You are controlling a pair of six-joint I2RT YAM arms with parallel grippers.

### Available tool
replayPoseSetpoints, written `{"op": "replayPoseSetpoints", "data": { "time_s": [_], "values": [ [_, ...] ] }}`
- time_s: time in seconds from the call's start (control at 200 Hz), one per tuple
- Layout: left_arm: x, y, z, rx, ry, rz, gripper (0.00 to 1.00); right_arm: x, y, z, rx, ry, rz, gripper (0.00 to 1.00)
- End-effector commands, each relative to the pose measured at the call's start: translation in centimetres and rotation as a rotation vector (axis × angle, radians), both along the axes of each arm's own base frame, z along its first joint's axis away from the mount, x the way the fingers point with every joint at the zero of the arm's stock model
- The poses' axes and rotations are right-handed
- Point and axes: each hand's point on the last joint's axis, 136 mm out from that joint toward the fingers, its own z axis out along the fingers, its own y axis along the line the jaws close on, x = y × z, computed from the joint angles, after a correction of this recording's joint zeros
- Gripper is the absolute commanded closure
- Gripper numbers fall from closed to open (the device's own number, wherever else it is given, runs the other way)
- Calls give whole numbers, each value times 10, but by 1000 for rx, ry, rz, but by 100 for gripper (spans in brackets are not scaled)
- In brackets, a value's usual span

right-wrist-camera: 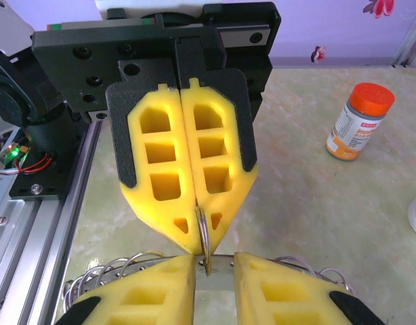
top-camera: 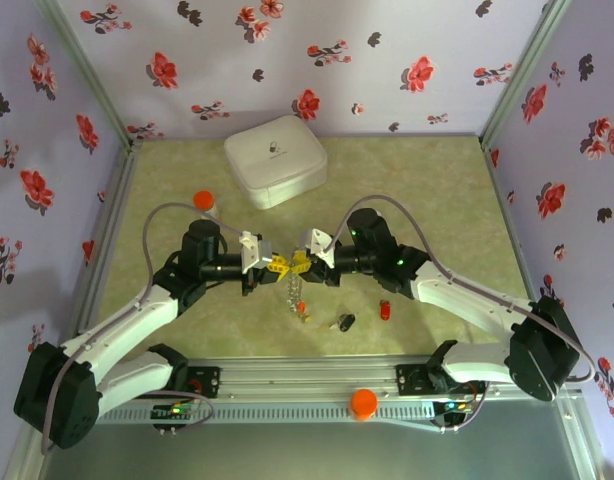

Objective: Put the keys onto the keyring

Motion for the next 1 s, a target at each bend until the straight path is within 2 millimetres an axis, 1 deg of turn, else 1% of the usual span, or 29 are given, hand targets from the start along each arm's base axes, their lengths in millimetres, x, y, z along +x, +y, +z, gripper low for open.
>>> {"op": "replayPoseSetpoints", "data": {
  "time_s": [0.0,0.105,0.23,0.34,0.41,0.455,0.47,0.495,0.595,0.7,0.855,0.995],
  "values": [
    [-1,-3,10,-8,-50,-23,100,-3,2,19,25,-43,18,80],
    [-1,-3,9,-5,-46,-24,100,-3,4,18,26,-31,23,83],
    [-1,-3,9,-4,-47,-24,100,-3,4,16,23,-22,25,89],
    [-1,-4,10,-5,-49,-26,100,-3,5,14,13,-12,31,92],
    [-1,-4,11,-6,-53,-25,100,-4,5,14,10,-10,38,100],
    [0,-4,12,-5,-52,-15,100,-5,5,13,8,-7,42,100],
    [2,-3,11,-3,-49,-8,94,-5,5,13,8,-6,43,100],
    [2,-3,11,-4,-49,-2,90,-6,5,13,7,-6,43,100],
    [2,-3,13,-12,-47,2,84,-6,4,14,10,-6,38,100],
    [1,-2,13,-16,-44,4,84,-6,4,14,10,-5,38,100],
    [1,-2,13,-21,-36,6,90,-7,6,14,14,7,46,100],
    [3,-3,14,-30,-34,9,91,-6,7,14,16,15,51,100]
  ]
}}
